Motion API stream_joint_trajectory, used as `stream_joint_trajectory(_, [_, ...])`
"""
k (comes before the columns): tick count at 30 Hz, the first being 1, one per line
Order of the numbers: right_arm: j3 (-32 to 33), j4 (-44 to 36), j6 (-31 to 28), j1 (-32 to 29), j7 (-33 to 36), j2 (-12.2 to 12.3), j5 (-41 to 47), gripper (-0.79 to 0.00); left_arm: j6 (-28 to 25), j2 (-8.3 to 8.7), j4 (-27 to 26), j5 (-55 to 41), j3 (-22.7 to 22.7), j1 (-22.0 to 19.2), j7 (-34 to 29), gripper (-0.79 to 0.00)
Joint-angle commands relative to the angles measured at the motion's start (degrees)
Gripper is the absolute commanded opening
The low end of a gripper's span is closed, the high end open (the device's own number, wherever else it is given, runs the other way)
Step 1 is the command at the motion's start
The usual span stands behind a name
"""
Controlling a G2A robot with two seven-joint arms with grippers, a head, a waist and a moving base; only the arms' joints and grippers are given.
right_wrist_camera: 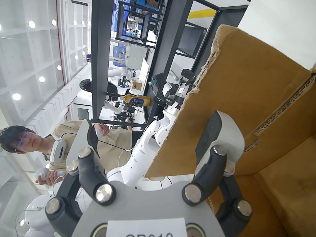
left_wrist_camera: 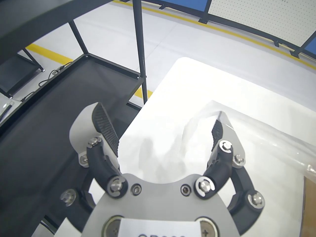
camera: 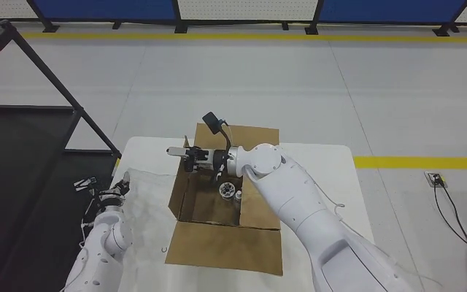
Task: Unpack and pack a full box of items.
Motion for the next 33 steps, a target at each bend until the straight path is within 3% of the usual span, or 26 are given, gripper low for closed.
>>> stream_joint_trajectory(1, [0.2,0.0,0.0,0.0,0.1,0.0,-0.2,0.0,0.2,-0.06,-0.7,0.0,0.0,0.5,0.1,0.0])
stream_joint_trajectory(7, [0.7,0.0,0.2,0.0,0.5,0.0,-0.6,0.0,-3.6,-0.3,-4.1,-0.7,1.3,2.8,-2.5,0.0])
stream_joint_trajectory(11, [1.0,0.1,0.2,0.0,0.8,0.1,-0.7,0.0,-8.7,-0.02,-10.4,0.1,1.7,7.4,-4.8,0.0])
stream_joint_trajectory(24, [2.0,0.0,0.5,-0.1,1.1,0.1,-1.7,0.0,-9.2,0.09,-9.0,2.8,2.4,6.4,-6.7,0.0])
stream_joint_trajectory(29, [2.4,0.0,0.3,-0.2,1.0,0.1,-2.1,0.0,-12.4,0.03,-4.4,5.7,4.3,3.0,-8.8,0.0])
stream_joint_trajectory(33, [2.7,0.1,0.2,-0.3,0.7,0.2,-2.3,0.0,-16.7,0.39,-4.2,8.9,4.8,2.9,-7.7,0.0])
